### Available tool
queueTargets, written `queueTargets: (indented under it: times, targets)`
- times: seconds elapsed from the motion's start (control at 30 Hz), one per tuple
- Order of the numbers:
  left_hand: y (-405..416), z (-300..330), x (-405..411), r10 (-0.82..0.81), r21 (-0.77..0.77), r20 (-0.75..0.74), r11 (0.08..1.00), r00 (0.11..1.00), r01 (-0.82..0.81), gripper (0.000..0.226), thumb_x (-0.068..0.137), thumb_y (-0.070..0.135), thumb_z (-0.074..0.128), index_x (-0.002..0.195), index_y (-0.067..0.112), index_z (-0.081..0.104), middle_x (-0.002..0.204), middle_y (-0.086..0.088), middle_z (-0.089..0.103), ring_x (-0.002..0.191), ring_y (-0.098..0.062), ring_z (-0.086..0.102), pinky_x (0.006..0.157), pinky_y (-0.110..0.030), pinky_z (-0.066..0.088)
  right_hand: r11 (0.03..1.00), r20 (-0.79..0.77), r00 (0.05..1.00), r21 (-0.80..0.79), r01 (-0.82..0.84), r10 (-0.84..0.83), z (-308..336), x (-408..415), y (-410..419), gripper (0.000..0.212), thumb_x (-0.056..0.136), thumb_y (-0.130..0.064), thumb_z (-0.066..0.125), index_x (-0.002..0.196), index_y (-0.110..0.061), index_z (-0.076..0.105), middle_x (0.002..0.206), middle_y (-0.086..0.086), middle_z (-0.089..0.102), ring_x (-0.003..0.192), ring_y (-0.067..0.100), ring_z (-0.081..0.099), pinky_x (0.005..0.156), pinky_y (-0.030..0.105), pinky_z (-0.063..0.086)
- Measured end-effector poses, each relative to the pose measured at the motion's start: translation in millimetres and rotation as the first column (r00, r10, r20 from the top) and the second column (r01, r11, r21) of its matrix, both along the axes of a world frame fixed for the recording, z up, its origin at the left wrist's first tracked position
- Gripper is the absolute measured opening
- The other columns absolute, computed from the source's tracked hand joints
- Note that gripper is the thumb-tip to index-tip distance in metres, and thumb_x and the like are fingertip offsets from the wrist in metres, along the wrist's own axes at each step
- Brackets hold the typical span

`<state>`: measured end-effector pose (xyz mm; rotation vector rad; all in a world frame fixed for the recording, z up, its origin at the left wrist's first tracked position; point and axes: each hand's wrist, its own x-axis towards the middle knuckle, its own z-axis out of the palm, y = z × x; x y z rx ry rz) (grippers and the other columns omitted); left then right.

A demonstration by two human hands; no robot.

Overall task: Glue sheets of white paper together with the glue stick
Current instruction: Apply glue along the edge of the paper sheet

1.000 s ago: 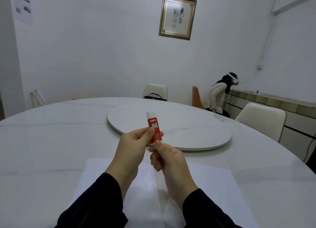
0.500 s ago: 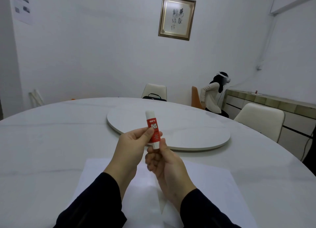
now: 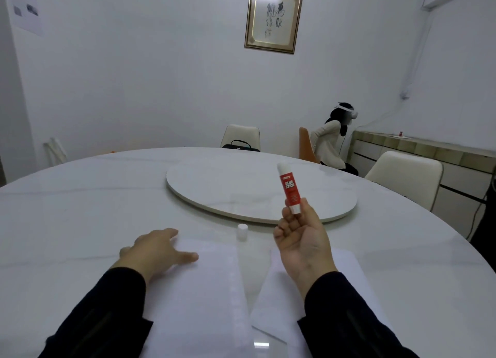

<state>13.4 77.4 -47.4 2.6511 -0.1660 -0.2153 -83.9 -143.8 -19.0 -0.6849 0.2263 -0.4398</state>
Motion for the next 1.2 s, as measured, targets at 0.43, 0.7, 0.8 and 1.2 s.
queueTargets:
  times: [0.43, 0.7, 0.8, 1.2]
  targets:
    - [-4, -5, -1, 0.042, 0.135, 0.279, 0.987, 0.959, -0.082, 0.034, 0.082, 0.046, 0.063, 0.113, 0.034, 0.058, 0.12, 0.005, 0.054, 0.122, -0.019, 0.043, 0.106, -0.04, 0.026, 0.999, -0.027, 0.999, 0.025, 0.037, -0.037, -10, -12, -21, 0.027, 0.088, -0.037, 0.061, 0.096, -0.011, 0.062, 0.059, -0.001, 0.061, 0.049, 0.01, 0.044, 0.046, 0.02, 0.038]
    - [14, 13, -9, -0.001, -0.675, 0.262, 0.715, 0.965, 0.183, 0.011, 0.08, 0.013, 0.069, 0.078, 0.007, 0.06, 0.068, 0.001, 0.064, 0.072, -0.02, 0.056, 0.065, -0.031, 0.04, 0.996, -0.012, 0.999, 0.073, 0.044, -0.043, -12, -10, -26, 0.03, 0.083, -0.026, 0.068, 0.108, -0.014, 0.056, 0.084, 0.006, 0.068, 0.064, 0.015, 0.055, 0.054, 0.025, 0.045]
    - [14, 22, -14, -0.183, -0.822, 0.195, 0.505, 0.963, 0.263, 0.028, 0.07, 0.03, 0.076, 0.082, 0.007, 0.064, 0.068, 0.004, 0.071, 0.063, -0.013, 0.065, 0.057, -0.02, 0.05, 0.992, 0.02, 0.998, 0.113, 0.058, -0.061, -10, -11, -26, 0.022, 0.084, -0.022, 0.066, 0.101, -0.011, 0.057, 0.083, 0.006, 0.065, 0.067, 0.016, 0.057, 0.059, 0.026, 0.048]
    - [-31, -4, -17, -0.251, 0.008, 0.389, 0.963, 0.886, 0.269, 0.058, 0.076, 0.036, 0.072, 0.128, 0.041, 0.046, 0.13, 0.017, 0.048, 0.13, -0.007, 0.034, 0.104, -0.029, 0.014, 0.982, 0.026, 0.984, 0.082, 0.173, -0.175, -6, -9, -25, 0.017, 0.094, -0.025, 0.058, 0.093, -0.008, 0.057, 0.073, 0.007, 0.063, 0.052, 0.013, 0.061, 0.05, 0.022, 0.055]
